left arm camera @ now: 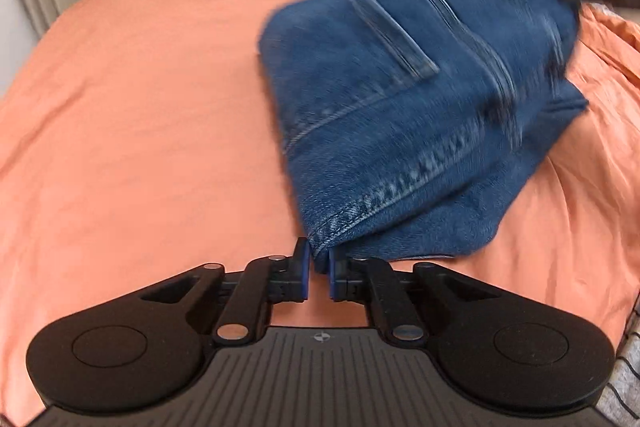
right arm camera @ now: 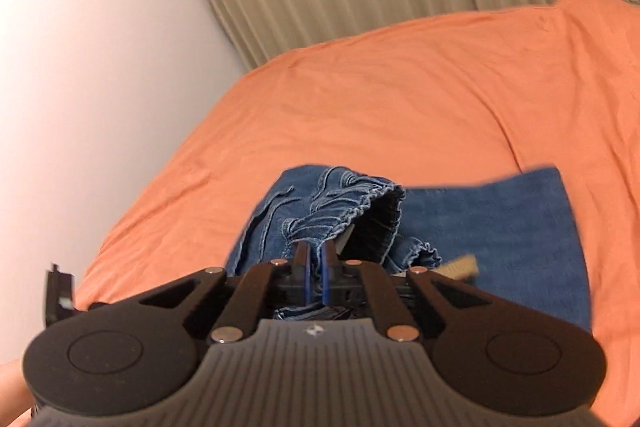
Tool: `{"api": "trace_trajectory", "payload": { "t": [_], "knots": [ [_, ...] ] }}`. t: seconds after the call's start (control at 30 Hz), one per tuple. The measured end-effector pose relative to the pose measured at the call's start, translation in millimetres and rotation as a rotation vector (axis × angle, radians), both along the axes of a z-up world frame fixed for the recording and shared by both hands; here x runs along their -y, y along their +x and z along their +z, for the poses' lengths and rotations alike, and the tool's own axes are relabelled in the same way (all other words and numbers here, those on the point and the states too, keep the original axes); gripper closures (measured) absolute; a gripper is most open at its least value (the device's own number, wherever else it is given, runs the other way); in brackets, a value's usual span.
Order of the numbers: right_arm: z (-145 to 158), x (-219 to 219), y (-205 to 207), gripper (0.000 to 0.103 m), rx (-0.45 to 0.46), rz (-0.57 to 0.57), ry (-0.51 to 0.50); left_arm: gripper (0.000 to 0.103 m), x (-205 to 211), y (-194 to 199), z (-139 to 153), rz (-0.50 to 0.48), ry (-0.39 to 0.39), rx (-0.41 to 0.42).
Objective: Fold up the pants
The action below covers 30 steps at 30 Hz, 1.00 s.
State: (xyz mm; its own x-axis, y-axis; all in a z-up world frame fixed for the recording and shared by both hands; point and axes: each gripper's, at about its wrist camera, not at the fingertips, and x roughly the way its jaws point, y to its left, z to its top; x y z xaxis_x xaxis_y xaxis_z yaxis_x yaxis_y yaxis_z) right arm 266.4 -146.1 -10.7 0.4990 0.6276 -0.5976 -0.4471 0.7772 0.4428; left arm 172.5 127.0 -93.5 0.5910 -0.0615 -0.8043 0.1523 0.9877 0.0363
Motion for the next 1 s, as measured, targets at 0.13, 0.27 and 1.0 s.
{"api": "trace_trajectory", "payload": {
  "t": [0.13,0.27,1.0],
  "knots": [
    [-40.7,16.8,-17.0,0.103,-0.096,-0.012,-0.027,0.096,-3.3,1.1,-2.6,0.014,-0.001,-0.04],
    [-82.2,24.7,-29.2,0.103,-0.182,-0.03,-0.04,0.095,-3.2,6.2,0.2,0.021,-0.013,-0.07],
    [-97.4,44.0,15.8,0.052,-0.221,-0.12,0.17,0.08,17.3,78.4,38.9,0.11,-0.324,-0.006]
  ]
}}
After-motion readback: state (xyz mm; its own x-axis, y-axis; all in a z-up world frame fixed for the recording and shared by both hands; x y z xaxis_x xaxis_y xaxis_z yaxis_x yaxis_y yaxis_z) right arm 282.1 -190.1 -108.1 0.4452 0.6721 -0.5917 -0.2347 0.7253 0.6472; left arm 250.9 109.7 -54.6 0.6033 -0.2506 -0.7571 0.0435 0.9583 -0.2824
